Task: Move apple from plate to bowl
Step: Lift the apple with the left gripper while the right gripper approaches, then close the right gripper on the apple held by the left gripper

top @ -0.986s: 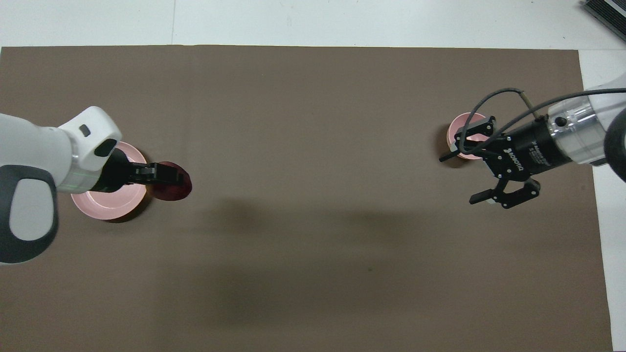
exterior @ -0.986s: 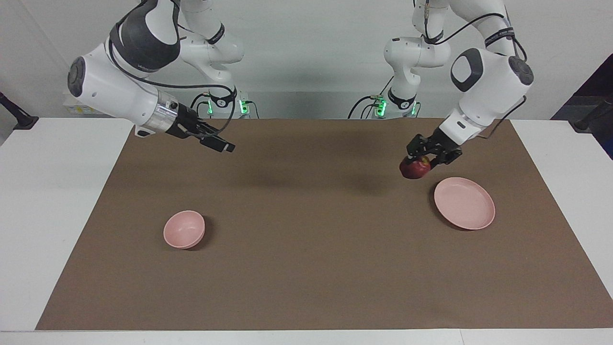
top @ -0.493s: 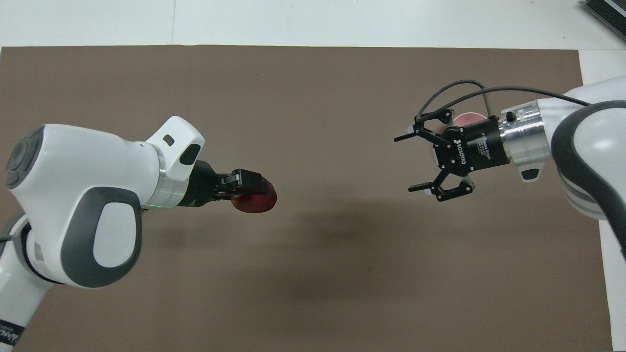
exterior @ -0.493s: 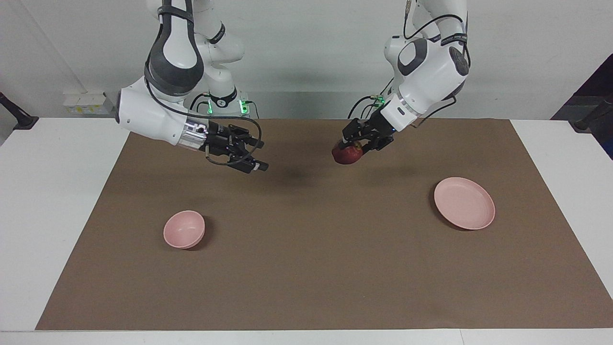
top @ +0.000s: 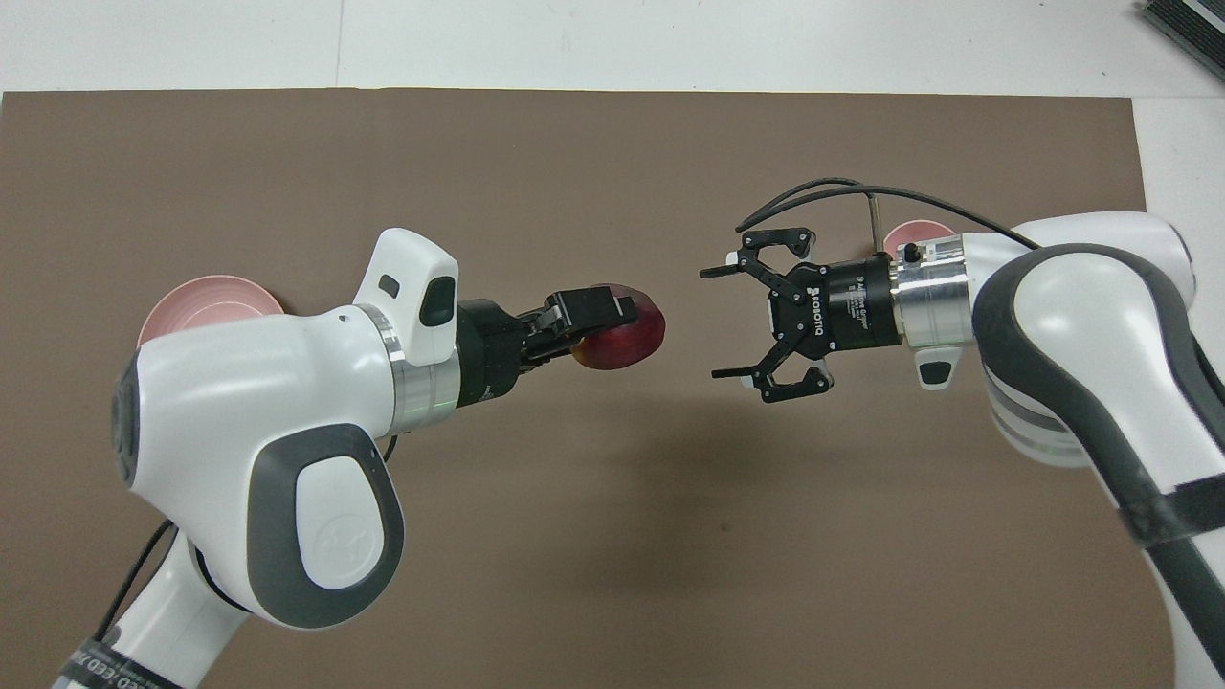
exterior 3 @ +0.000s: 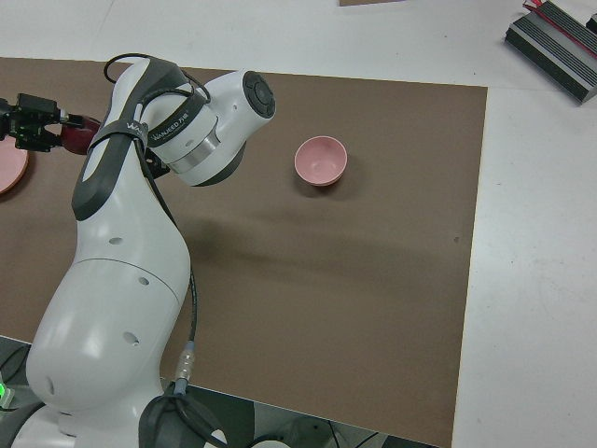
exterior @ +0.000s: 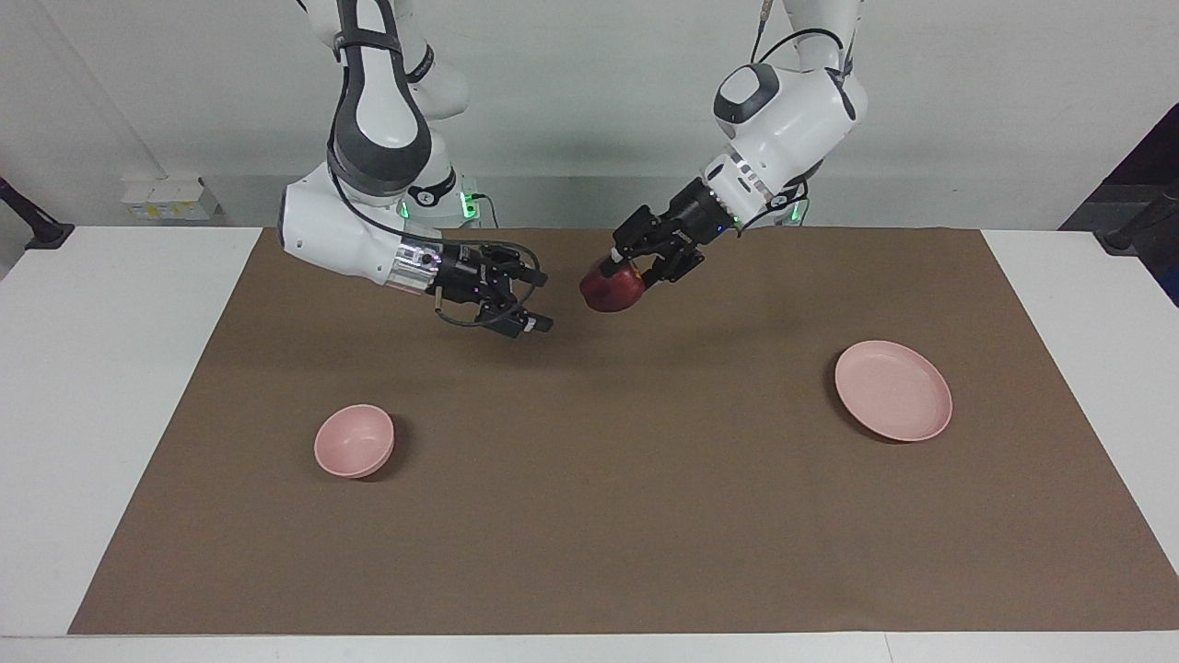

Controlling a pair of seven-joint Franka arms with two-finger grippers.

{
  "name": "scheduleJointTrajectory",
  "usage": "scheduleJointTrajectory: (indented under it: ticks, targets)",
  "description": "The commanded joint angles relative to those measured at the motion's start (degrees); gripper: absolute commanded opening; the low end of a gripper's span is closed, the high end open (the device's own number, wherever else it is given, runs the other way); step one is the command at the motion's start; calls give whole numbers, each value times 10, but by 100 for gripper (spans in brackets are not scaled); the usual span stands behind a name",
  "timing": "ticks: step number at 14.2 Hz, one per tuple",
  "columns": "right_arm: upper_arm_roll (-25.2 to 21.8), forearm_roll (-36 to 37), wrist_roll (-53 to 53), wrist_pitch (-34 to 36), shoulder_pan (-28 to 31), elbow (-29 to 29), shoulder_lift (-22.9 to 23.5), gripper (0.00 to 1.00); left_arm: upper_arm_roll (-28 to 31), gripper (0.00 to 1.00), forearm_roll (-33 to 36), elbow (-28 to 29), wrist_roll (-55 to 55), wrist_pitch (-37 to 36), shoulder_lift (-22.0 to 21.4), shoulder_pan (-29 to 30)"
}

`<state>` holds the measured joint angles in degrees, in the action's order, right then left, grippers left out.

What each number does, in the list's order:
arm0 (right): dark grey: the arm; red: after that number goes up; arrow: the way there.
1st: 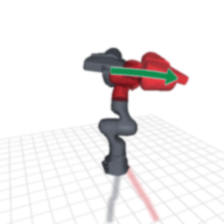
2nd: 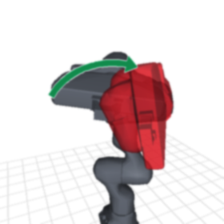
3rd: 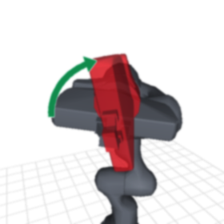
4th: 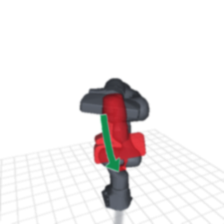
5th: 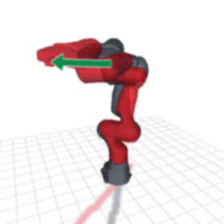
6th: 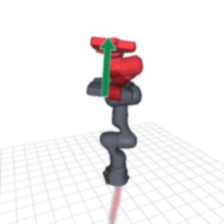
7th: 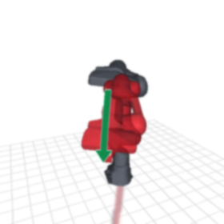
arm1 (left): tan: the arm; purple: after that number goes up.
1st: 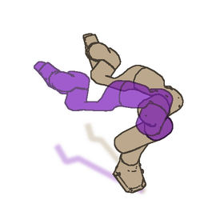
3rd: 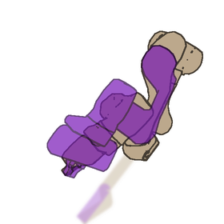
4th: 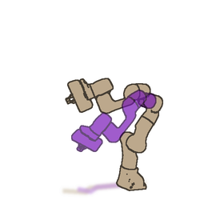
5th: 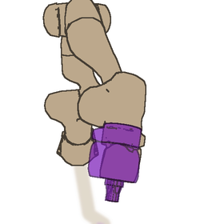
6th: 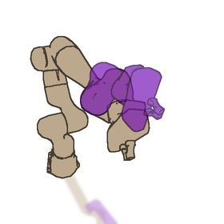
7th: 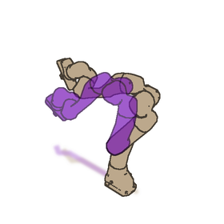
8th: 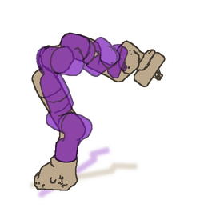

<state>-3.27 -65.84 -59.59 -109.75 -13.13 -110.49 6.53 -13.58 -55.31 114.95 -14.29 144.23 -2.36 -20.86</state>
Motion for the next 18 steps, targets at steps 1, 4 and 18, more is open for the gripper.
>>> scheduleJointTrajectory:
  ticks: [1,4,18]
  targets:
    - [0,-18,3,0,-7,-22,-20,100,1,0,-19,7,-6,31,-6,-15]
    - [0,-18,3,1,-13,-22,-20,100,-3,0,-30,6,-6,81,3,-24]
    - [-1,-39,29,27,-21,-21,-24,100,-6,0,-43,9,-6,84,24,-69]
